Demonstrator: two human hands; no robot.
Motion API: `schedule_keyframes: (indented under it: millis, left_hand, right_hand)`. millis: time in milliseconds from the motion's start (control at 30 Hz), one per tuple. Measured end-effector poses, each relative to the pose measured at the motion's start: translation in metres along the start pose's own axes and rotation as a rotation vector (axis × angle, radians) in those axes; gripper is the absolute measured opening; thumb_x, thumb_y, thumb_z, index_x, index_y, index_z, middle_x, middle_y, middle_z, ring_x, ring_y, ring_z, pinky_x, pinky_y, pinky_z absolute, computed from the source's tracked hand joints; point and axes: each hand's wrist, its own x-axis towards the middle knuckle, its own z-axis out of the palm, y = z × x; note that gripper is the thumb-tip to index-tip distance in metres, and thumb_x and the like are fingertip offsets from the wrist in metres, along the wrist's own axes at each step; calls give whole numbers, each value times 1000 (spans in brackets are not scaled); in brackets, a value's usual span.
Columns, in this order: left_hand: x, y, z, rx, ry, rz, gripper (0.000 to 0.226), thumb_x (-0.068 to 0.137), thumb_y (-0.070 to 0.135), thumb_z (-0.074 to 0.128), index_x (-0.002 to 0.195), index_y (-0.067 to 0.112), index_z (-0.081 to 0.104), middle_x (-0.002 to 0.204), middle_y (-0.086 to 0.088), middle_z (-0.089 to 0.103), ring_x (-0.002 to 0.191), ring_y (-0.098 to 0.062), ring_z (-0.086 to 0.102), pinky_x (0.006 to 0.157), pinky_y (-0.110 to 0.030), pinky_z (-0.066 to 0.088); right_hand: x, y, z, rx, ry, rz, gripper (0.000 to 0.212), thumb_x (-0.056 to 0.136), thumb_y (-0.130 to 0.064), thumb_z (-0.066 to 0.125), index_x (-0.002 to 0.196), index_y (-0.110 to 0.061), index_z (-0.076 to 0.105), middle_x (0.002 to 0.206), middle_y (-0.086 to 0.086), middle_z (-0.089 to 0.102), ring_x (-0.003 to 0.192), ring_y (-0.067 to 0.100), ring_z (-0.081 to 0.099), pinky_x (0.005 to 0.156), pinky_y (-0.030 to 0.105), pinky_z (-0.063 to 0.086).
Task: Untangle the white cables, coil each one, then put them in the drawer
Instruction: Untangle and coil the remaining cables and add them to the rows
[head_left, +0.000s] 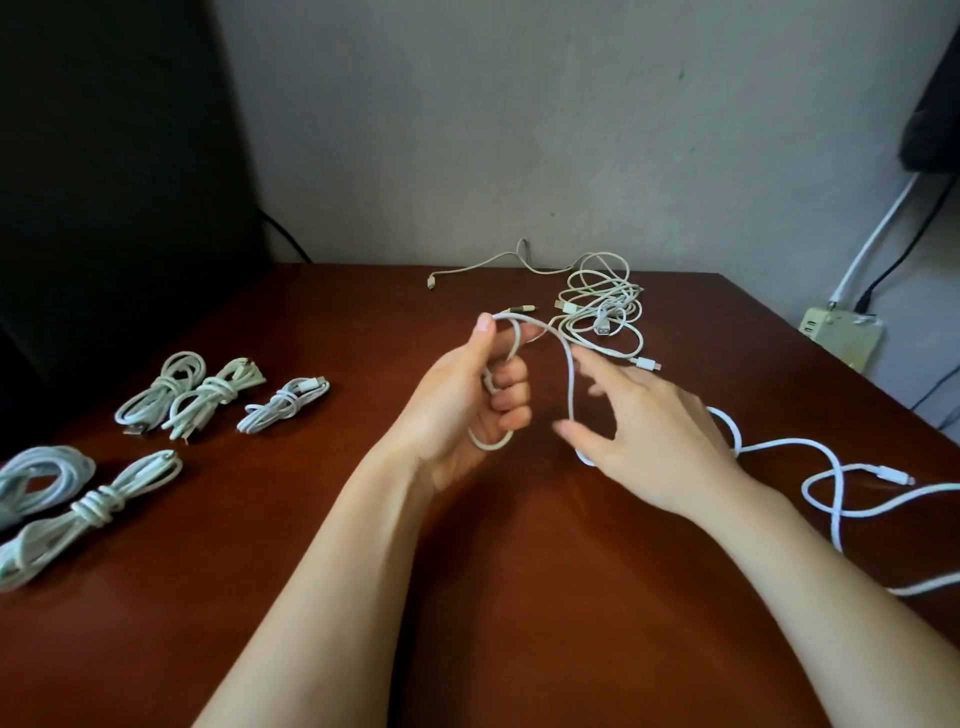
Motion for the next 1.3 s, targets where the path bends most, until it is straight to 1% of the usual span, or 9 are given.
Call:
schedule_keyframes:
  millis: [67, 200, 433, 600, 767, 900, 1033, 1133, 1300]
  left_hand:
    - [1, 2, -1, -22, 39, 38, 44, 102, 41, 26, 109, 9, 55, 54, 7, 28, 43, -4, 24, 41, -16, 22]
    - [2, 4, -3, -53, 115, 96, 48, 103, 42, 24, 108, 11, 60, 55, 6, 27, 44, -4, 23, 41, -16, 23]
    - [1, 5, -11, 15, 214, 85, 49, 104, 43, 22, 115, 13, 59, 63, 3, 34, 45, -4, 26, 42, -17, 24]
    - [0, 4, -11, 81, 248, 30, 47, 104, 41, 24, 112, 14, 62, 68, 0, 40, 46, -5, 30, 44, -18, 25]
    - [0, 4, -11, 101, 191, 4, 48, 104, 40, 23, 117, 10, 58, 79, -5, 65, 49, -6, 35, 44, -17, 30]
    - [1, 3, -12, 121, 166, 35, 47, 104, 39, 24, 123, 8, 55, 75, -4, 53, 52, -8, 34, 47, -20, 30]
    - [0, -1, -11, 473, 211, 144, 40, 104, 39, 26, 111, 19, 60, 79, -2, 53, 53, -8, 38, 55, -26, 33]
    - [-1, -2, -10, 613, 241, 189, 35, 104, 39, 26, 106, 25, 59, 80, 1, 54, 59, -9, 42, 59, -25, 36]
    - [5, -4, -19, 855, 425, 334, 33, 104, 34, 29, 97, 20, 58, 72, 2, 53, 61, -12, 44, 67, -33, 37]
  right_hand:
    - [-1, -3, 0, -43, -80, -45, 69, 87, -56, 53, 147, -35, 25, 127, -10, 56, 120, 18, 51, 94, 30, 38]
    - [-3, -10, -1, -46, -180, -142, 67, 87, -59, 51, 146, -37, 26, 91, -19, 54, 100, 13, 58, 76, 27, 36]
    - [-10, -26, -6, 8, -336, -224, 61, 88, -39, 52, 144, -35, 28, 65, -12, 53, 69, 8, 44, 92, 32, 41]
    - [-12, -24, -11, 46, -356, -229, 58, 87, -30, 52, 142, -37, 36, 54, -11, 50, 58, 1, 43, 85, 24, 39]
    - [-10, -16, -14, 54, -328, -233, 54, 84, -28, 53, 137, -37, 46, 55, -10, 51, 57, 3, 42, 82, 25, 41]
    - [-11, -14, -10, 84, -280, -262, 43, 81, -31, 58, 124, -38, 57, 51, -14, 47, 58, 2, 45, 80, 24, 38]
    - [-9, -11, -4, 64, -164, -332, 31, 72, -34, 56, 99, -33, 70, 50, -16, 44, 60, 5, 48, 73, 25, 40]
    - [-6, -4, -2, 81, -8, -357, 28, 65, -35, 49, 78, -30, 73, 45, -19, 41, 49, 7, 47, 64, 18, 37]
    - [-5, 0, -1, 121, 176, -360, 20, 70, -33, 53, 66, -26, 72, 49, -20, 39, 47, 4, 36, 63, 17, 35]
